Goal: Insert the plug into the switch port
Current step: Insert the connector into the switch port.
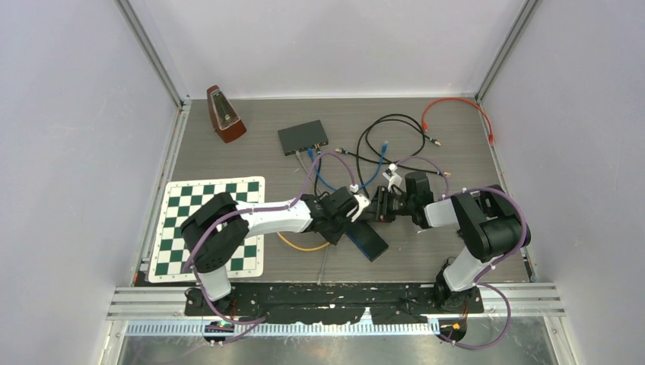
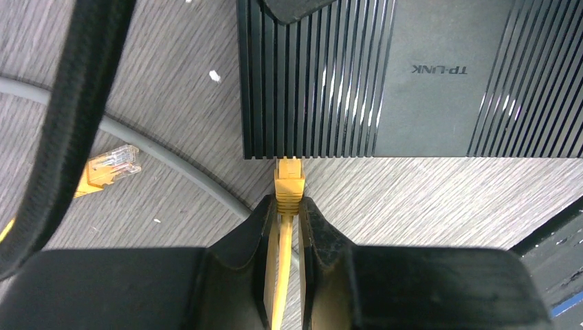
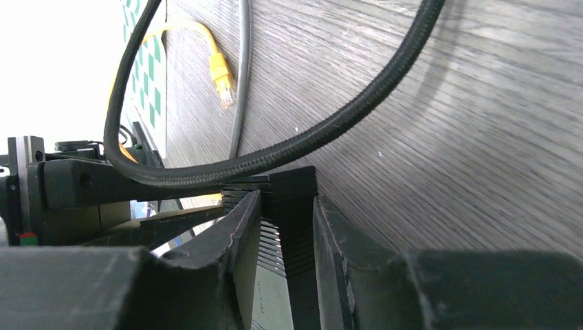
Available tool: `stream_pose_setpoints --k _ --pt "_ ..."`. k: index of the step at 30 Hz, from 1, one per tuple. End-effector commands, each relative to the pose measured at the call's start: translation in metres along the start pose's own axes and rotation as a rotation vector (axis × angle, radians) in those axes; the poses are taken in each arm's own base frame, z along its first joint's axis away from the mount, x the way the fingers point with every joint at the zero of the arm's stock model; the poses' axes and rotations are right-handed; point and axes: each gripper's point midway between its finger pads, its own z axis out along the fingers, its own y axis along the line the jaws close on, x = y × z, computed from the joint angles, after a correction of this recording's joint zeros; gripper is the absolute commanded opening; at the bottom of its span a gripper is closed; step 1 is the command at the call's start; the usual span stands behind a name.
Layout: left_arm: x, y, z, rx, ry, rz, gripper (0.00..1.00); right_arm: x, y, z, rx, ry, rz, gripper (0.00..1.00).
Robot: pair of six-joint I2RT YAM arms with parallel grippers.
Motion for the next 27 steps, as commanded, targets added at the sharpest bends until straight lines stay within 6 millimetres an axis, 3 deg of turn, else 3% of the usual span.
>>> stream_pose_setpoints --k 1,8,17,22,27 --pt "-0.085 -0.011 -0.012 0.034 -0.335 -0.014 0.00 0.055 0.019 0.009 -0.039 0.150 0.110 0.34" --pt "-0.115 -0.020 -0.029 0.072 -0.419 -0.031 0.00 0.073 0.017 0.007 -0.022 0.156 0.134 0.34" --pt "-0.138 -0.039 -0.029 0.161 -0.444 -0.145 0.00 0.092 0.017 0.007 -0.004 0.133 0.187 0.33" --pt "-0.148 -0.029 -0.028 0.107 -0.458 -0.184 0.00 0.099 0.013 0.004 0.010 0.114 0.229 0.33" --pt "-0.143 -0.017 -0.031 0.061 -0.464 -0.248 0.00 0.103 0.010 0.001 0.028 0.084 0.250 0.33"
